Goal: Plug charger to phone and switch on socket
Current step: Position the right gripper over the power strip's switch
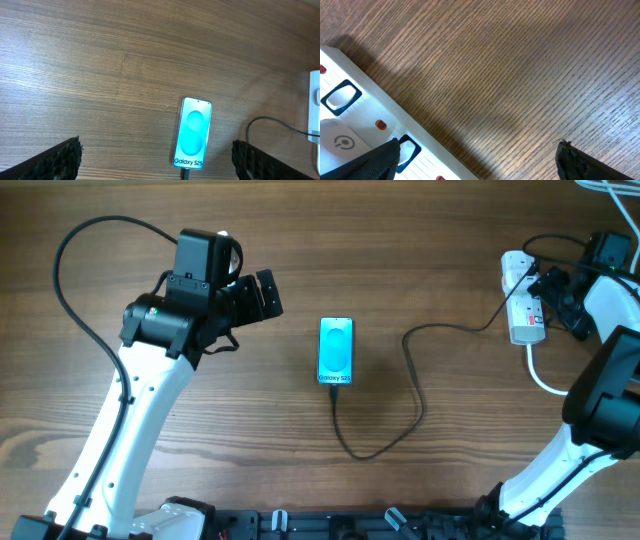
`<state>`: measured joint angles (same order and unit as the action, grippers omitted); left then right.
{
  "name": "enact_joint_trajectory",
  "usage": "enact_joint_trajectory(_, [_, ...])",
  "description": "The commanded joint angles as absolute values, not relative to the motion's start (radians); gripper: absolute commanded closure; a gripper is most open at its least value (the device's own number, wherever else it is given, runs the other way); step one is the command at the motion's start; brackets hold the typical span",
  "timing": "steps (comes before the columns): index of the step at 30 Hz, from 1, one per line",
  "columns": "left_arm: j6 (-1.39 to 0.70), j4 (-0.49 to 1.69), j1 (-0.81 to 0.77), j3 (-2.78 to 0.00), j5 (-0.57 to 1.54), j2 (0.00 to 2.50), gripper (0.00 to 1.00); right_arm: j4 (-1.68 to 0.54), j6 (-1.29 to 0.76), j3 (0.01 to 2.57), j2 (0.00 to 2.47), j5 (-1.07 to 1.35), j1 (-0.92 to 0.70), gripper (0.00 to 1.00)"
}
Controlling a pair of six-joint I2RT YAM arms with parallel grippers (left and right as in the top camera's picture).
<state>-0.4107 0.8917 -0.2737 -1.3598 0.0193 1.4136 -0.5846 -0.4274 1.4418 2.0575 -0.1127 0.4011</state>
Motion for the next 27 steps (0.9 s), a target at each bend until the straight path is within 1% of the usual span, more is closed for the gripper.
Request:
enact_joint_trajectory(1, [-0.427,0.892,-0.272,-1.361,0.002,1.408,0.00,-0.581,-0.419,1.431,2.078,-0.129,0.408,0.00])
enact_joint_trajectory(4, [-0.427,0.892,-0.272,-1.361,0.002,1.408,0.00,-0.570,-0.419,1.413,2.080,-0.122,0.408,0.00])
enact_joint_trajectory(8, [-0.427,0.892,-0.272,-1.361,0.002,1.408,0.00,-0.550,-0.418,1.394,2.082,-0.049,0.408,0.00])
enact_joint_trajectory(27, [-0.427,0.892,-0.272,-1.361,0.002,1.408,0.00,-0.564,-0.340,1.394,2.086,0.040,0.407,0.00])
